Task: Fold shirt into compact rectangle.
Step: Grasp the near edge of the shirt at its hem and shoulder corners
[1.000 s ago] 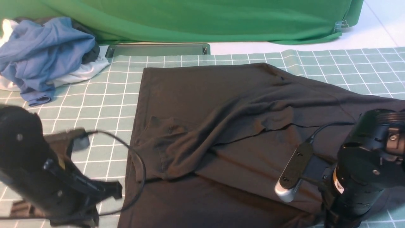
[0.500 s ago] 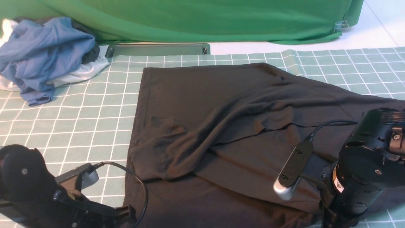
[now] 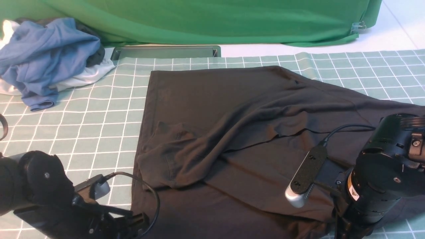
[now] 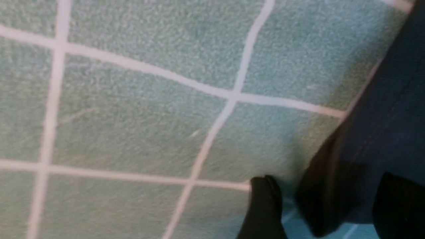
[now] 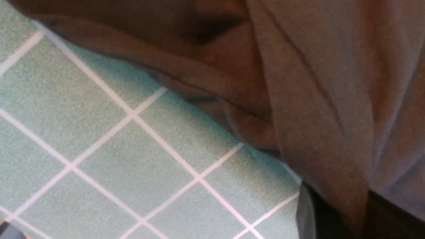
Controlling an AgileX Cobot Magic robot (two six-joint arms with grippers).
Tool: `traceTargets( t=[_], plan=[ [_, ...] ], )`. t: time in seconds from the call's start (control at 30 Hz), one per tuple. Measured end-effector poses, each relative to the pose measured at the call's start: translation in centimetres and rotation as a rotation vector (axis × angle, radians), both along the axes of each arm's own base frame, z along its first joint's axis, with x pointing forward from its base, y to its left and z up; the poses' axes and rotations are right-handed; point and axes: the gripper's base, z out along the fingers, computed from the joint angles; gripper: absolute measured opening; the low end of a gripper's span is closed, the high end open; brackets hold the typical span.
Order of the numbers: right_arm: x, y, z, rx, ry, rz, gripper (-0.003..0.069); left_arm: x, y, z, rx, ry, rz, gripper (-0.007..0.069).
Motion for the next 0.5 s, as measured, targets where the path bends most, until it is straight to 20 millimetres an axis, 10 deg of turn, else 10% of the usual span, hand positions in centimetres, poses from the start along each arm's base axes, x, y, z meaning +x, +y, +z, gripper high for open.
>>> traceTargets(
  t=[0.5],
  plan=[
    [0.02, 0.03, 0.00, 0.004, -0.002, 0.000, 0.0088, 0.81, -0.63, -0.45, -0.054, -0.014, 0.025, 0.0078]
  ],
)
